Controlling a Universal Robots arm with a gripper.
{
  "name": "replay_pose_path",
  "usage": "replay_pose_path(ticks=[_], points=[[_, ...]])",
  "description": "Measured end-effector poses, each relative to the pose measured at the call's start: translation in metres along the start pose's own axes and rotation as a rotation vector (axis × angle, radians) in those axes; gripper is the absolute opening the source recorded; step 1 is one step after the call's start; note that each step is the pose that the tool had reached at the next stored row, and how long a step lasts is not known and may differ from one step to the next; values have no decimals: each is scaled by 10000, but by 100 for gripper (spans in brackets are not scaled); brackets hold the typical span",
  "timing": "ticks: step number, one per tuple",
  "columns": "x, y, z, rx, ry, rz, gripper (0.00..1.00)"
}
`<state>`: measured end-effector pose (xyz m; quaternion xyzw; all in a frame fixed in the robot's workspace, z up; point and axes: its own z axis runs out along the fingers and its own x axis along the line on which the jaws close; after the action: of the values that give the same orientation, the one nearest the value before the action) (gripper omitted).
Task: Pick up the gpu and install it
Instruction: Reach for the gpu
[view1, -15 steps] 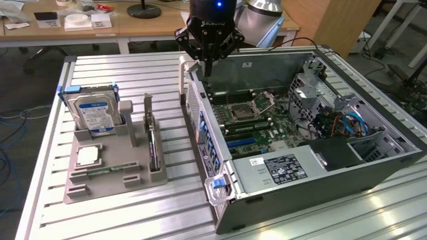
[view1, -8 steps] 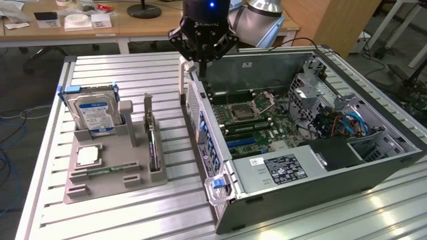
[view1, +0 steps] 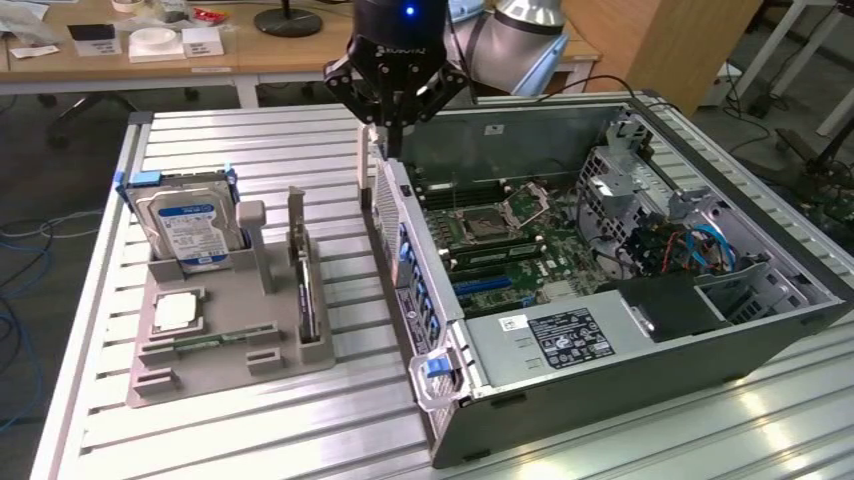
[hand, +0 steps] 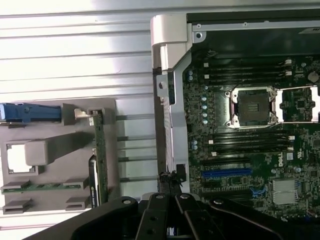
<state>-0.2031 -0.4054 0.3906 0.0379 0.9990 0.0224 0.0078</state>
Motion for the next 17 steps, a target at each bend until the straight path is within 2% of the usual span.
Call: replay_pose_path(ticks=[17], points=[[233, -53, 4, 3, 39, 4, 11]])
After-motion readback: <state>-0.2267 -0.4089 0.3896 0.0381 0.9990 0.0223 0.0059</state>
